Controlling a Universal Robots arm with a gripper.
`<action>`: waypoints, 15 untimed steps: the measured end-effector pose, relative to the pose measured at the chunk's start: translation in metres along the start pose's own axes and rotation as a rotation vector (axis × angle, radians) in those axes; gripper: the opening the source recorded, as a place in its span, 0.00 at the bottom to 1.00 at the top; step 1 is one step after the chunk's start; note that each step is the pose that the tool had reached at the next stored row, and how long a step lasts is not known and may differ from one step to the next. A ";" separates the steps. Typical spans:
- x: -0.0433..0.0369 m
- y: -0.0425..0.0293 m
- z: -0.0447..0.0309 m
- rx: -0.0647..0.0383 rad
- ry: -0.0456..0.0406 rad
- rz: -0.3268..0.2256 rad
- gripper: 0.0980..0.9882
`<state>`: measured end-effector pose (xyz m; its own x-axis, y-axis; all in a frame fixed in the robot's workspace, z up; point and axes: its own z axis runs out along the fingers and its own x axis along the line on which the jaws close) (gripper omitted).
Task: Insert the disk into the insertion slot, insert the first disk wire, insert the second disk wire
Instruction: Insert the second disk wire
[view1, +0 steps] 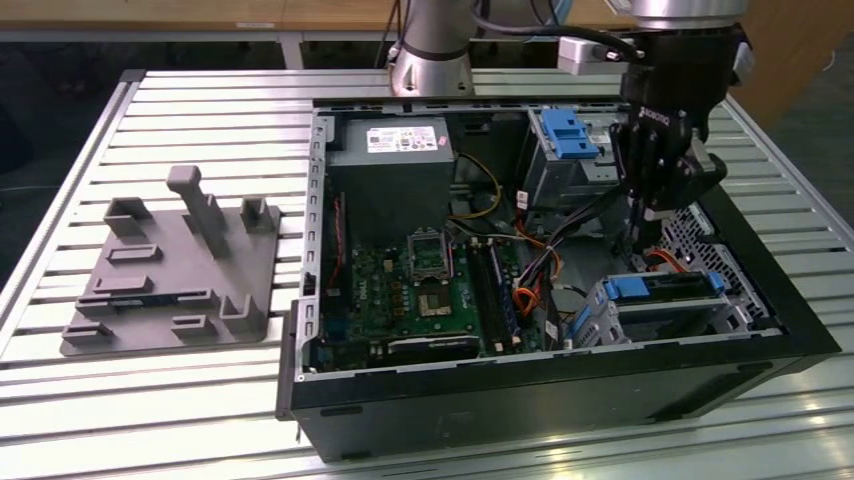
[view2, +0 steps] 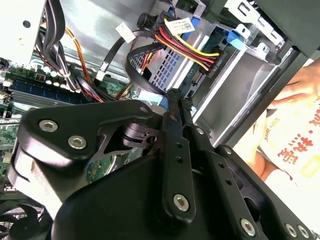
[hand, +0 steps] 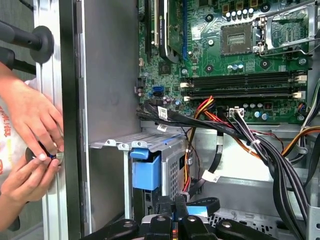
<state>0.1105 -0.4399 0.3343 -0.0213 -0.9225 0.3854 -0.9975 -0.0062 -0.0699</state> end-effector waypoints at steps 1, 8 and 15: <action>-0.0001 -0.0001 0.0003 0.000 0.0000 0.000 0.05; -0.0006 -0.0003 0.0012 0.001 0.0047 0.000 0.05; -0.0009 -0.0174 0.0024 -0.061 0.0103 -0.027 0.05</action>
<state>0.1281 -0.4399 0.3330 0.0051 -0.9183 0.3958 -1.0000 -0.0071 -0.0036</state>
